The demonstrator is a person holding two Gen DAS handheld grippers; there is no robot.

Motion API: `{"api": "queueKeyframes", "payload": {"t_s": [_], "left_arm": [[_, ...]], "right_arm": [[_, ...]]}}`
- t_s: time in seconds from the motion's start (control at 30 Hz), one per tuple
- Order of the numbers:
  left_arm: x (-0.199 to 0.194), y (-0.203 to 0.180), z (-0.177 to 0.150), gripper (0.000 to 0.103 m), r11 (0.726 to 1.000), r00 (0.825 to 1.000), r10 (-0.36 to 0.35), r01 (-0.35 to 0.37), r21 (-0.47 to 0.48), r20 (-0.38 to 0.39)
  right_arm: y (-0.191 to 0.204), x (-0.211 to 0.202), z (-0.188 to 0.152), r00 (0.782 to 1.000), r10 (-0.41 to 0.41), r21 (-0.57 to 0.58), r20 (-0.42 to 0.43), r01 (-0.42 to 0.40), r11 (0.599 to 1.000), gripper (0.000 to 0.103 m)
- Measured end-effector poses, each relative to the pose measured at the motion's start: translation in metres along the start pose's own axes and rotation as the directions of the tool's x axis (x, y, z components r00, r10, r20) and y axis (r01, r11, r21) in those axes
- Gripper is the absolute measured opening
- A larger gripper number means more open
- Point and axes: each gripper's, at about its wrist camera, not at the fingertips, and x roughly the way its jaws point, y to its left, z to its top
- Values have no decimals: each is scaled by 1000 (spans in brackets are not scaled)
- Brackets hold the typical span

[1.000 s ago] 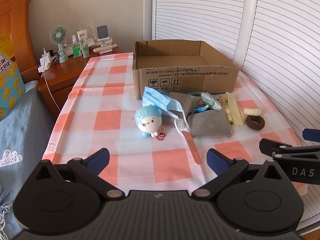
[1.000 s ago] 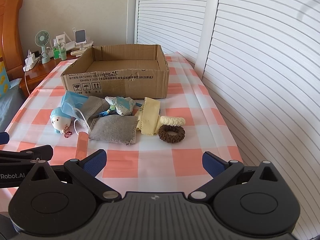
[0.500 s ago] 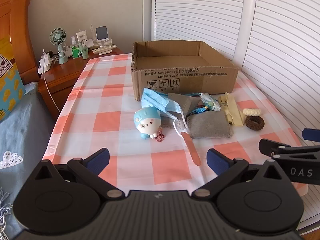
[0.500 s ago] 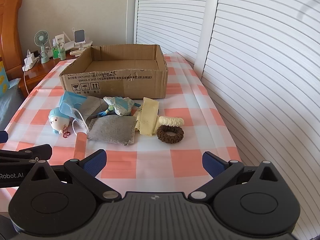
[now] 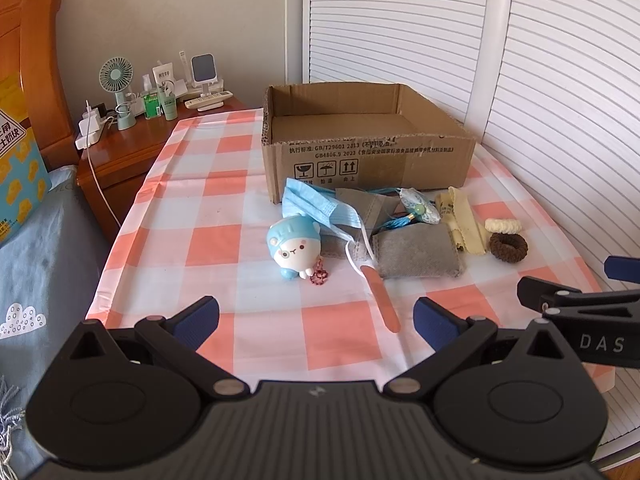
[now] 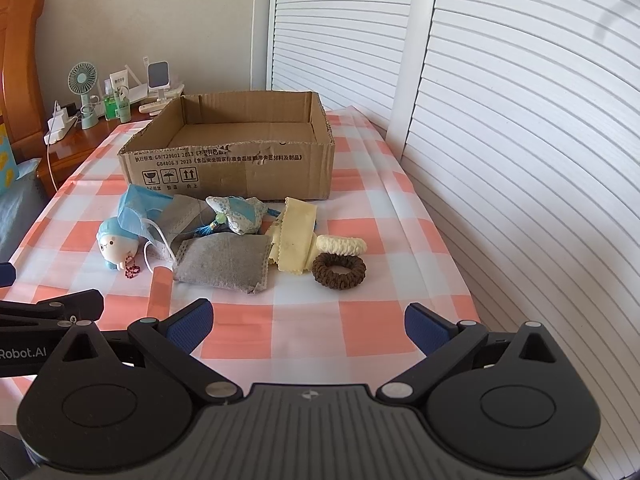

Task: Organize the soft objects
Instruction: 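Move left tool toward blue plush toy while right tool approaches brown knit hair tie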

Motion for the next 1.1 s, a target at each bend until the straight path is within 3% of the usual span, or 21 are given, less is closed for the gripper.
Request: {"api": "queueKeyframes", "payload": {"t_s": [0.5,0.67,0.83,0.97,1.1], "left_arm": [[6,0,5,102,1000,1000,-12,12,8,-2],[10,1,6,102,998,998,-54,54,9,11],[19,1,2,102,996,997,-72,71,47,26],[30,0,-2,102,990,998,-56,51,130,34],[44,3,-7,102,985,998,-56,56,166,-2]], "right_arm": [[1,3,5,1000,-5,-22,9,5,1000,103],[3,7,6,1000,-13,-32,12,13,999,103],[1,11,3,1000,14,-58,26,-12,998,103],[-4,23,-1,997,74,-76,37,-71,995,103],[-10,39,-6,996,79,-108,39,-75,991,103]]}}
